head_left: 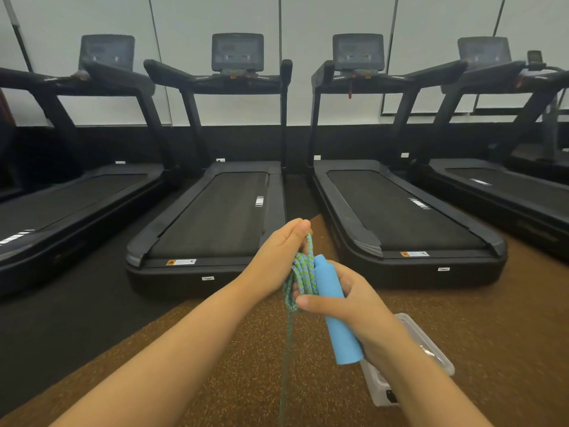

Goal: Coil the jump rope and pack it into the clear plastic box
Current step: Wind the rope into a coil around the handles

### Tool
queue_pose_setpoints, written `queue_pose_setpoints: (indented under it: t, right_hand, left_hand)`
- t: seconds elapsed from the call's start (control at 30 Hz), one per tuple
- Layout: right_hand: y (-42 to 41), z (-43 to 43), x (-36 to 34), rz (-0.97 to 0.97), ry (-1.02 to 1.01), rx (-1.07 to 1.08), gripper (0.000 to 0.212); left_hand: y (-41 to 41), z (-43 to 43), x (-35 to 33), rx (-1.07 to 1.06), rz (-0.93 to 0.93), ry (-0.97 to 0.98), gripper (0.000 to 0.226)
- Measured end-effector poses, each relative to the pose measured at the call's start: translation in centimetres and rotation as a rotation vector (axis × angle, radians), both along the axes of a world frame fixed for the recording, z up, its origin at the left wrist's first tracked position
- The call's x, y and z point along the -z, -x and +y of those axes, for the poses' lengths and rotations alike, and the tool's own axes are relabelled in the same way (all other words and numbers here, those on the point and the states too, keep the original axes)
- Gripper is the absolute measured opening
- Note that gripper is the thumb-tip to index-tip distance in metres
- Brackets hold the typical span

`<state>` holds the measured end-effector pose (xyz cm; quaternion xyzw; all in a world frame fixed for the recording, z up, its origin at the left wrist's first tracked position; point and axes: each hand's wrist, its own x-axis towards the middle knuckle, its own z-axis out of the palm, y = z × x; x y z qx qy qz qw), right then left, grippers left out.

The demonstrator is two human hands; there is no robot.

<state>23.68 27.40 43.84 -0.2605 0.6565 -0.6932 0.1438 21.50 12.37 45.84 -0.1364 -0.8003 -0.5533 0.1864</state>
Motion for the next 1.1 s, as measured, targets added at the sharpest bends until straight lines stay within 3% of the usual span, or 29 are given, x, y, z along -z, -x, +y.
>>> queue_pose_setpoints:
  t: [0.2, 0.37, 0.57, 0.83, 0.93, 1.1]
  right_hand:
    - [-0.5, -0.6, 0.4, 0.157, -0.028, 0.057, 0.031]
    - [-0.4, -1.1, 0.6, 0.28, -0.059, 0.14, 0.026]
    - [0.1, -0.6, 0.3, 0.181, -0.007, 0.147, 0.028]
    - [0.5, -1.3, -1.2, 0.032, 0.183, 0.2, 0.018]
    - [1.5, -1.3, -1.5, 0.083, 0.12, 0.349, 0.016]
    - [2.6, -1.1, -1.2, 0.153, -0.03, 0.514, 0.026]
  left_hand:
    - [0.3, 0.0, 0.8, 0.026, -0.143, -0.244, 0.037]
    - [0.4, 0.3, 0.9, 0.167, -0.308, -0.435, 0.038]
    - [0.1, -1.1, 0.8, 0.28, -0.415, -0.31, 0.038]
    - [-0.6, -1.0, 3.3, 0.228, -0.439, -0.139, 0.033]
    - [-0.5, -0.7, 4.2, 0.203, -0.51, -0.083, 0.044]
    - [-1.0, -0.5, 3.9, 0.169, -0.54, -0.185, 0.062]
